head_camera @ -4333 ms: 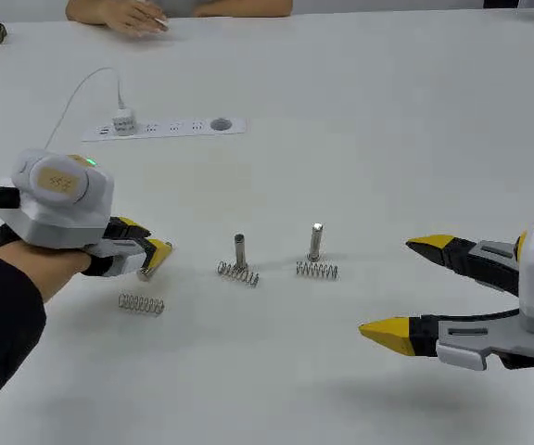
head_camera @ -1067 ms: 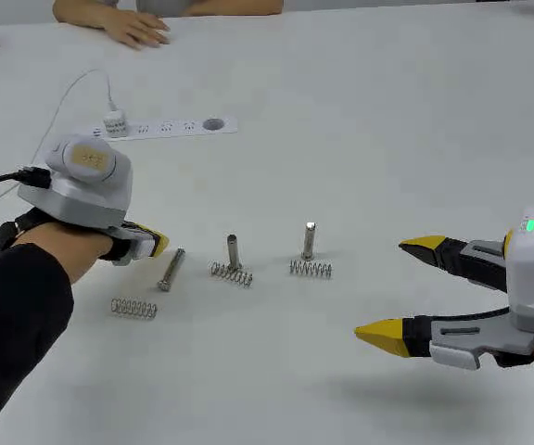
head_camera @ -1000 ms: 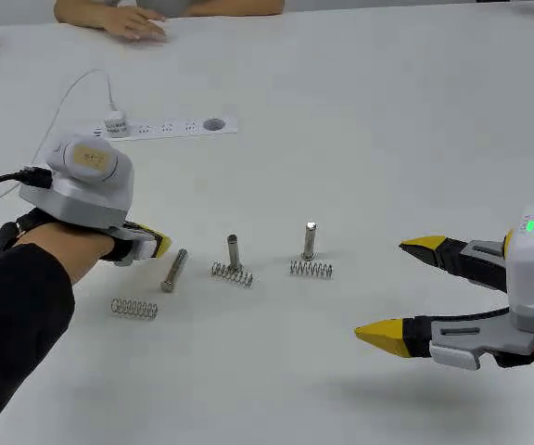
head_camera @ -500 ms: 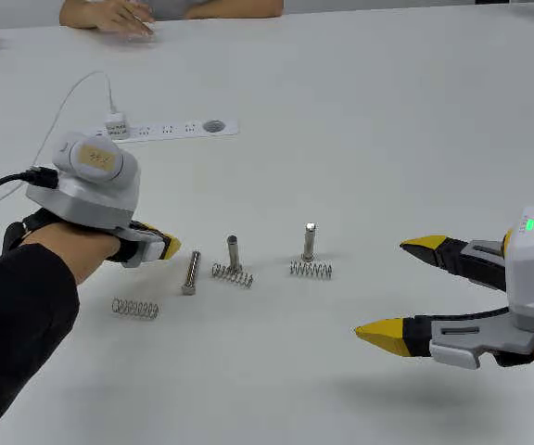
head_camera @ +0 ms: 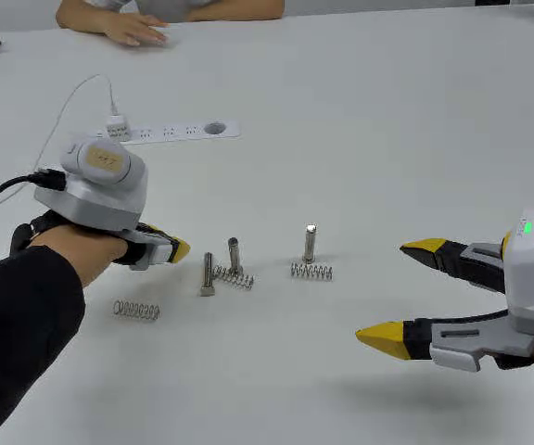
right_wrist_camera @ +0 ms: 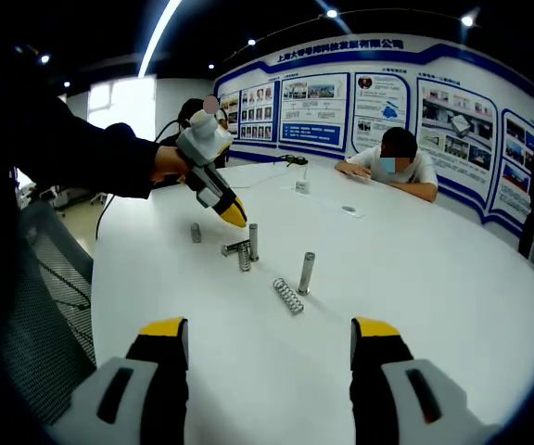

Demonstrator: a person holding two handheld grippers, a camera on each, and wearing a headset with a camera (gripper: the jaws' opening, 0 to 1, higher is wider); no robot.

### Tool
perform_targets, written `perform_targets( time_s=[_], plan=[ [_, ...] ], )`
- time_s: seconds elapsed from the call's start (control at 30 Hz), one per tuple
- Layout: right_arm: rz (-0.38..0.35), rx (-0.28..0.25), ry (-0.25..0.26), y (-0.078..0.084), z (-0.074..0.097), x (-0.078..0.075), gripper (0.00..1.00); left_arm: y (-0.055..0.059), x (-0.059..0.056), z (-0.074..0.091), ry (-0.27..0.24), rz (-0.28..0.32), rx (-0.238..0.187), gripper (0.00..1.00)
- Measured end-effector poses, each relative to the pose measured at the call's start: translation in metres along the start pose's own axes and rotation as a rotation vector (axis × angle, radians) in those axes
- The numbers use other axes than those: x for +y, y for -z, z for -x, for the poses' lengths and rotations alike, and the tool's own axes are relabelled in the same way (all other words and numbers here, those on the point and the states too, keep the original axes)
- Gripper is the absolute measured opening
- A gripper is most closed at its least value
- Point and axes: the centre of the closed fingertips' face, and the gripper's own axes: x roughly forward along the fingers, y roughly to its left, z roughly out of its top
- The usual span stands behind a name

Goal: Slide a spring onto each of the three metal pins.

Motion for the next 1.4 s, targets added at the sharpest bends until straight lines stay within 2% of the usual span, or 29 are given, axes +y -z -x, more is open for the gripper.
perform_targets(
  time_s=[0.37,0.9,1.17,1.4],
  plan=[
    [0.003,0.001,-0.002,0.001,0.0,0.0,0.72,-0.002,-0.006,-0.002,0.006,-0.005,0.002,0.18],
    [0.01,0.008,0.001,0.003,0.0,-0.001,0.72,-0.011,-0.024,-0.016,0.024,0.014,0.011,0.19],
    [0.005,0.006,0.004,0.003,0.001,-0.002,0.72,-0.006,-0.028,-0.024,0.015,0.018,0.045,0.19],
    [0.004,0.007,0.005,0.004,0.001,-0.002,0.72,0.0,-0.028,-0.024,0.008,0.004,0.068,0.18]
  ],
)
